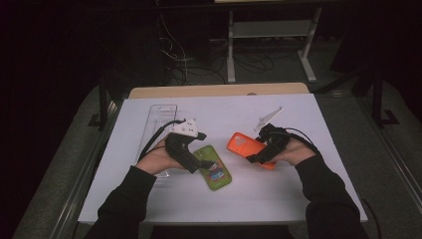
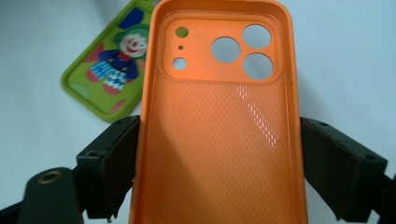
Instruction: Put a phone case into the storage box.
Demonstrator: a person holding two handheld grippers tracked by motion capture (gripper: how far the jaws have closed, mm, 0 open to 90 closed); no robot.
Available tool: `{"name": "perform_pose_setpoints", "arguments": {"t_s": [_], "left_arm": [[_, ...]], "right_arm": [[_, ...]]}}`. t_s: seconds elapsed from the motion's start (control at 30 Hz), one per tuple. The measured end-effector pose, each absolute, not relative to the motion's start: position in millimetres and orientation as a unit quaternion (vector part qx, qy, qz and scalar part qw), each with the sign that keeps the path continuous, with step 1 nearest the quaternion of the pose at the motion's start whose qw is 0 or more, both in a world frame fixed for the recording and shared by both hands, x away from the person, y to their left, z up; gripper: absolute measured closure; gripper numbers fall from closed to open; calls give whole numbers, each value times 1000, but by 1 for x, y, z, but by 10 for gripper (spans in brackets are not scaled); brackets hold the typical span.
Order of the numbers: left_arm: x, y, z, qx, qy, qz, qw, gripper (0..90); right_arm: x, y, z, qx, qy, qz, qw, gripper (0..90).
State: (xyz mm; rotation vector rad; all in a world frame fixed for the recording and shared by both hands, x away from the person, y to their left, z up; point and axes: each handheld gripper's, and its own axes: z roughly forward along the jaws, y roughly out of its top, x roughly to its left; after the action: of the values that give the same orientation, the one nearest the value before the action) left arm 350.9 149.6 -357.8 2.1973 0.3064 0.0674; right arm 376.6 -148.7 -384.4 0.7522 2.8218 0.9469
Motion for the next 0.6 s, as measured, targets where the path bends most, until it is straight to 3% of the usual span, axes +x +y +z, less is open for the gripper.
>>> {"name": "perform_pose_setpoints", "arguments": {"t_s": [0.6], "left_arm": [[345,148,-357,893,89,10,441,0]], "right_arm": [[360,-115,-383,150,942,300,6,151]]}}
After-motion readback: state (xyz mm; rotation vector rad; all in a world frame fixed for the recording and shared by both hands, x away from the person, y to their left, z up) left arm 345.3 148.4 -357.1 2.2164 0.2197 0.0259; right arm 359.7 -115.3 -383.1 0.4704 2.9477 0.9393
